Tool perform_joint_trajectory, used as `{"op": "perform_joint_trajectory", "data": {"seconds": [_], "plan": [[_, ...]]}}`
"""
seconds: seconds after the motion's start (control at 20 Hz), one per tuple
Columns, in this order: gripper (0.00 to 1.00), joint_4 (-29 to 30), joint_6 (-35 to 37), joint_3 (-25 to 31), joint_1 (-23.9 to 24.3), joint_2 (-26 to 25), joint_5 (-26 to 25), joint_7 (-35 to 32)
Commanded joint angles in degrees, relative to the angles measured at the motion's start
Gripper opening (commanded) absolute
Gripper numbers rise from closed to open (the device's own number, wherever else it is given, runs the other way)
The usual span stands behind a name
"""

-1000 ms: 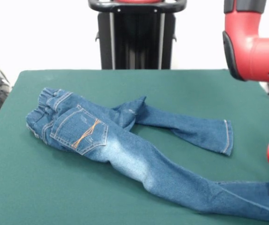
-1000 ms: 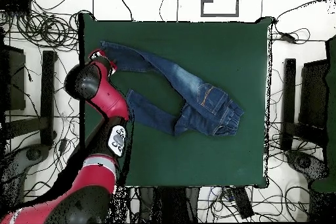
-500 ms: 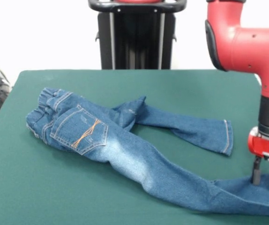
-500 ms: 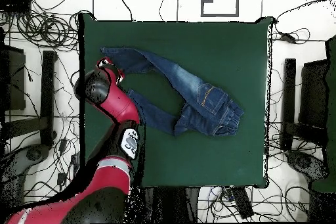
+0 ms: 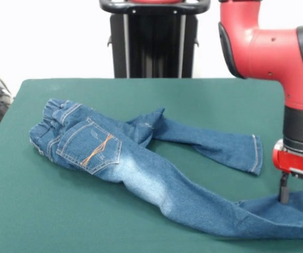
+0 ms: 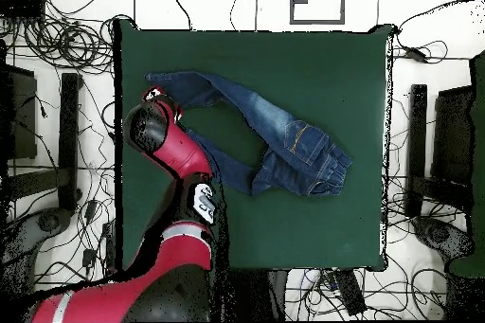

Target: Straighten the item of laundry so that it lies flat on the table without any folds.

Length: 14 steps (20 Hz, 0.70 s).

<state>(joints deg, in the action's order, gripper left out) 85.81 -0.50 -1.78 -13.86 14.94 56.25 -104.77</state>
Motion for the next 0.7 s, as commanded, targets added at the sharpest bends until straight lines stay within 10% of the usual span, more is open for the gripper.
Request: {"op": "perform_joint_trajectory", "data": {"seconds": [0.05,0.7], "plan": [[1.0,11.8,-1.1,11.2,2.7,-1.4,-5.0,-14.4],[1.0,1.9,19.5,-8.5,-8.9,-0.7,-1.1,-23.3]]}}
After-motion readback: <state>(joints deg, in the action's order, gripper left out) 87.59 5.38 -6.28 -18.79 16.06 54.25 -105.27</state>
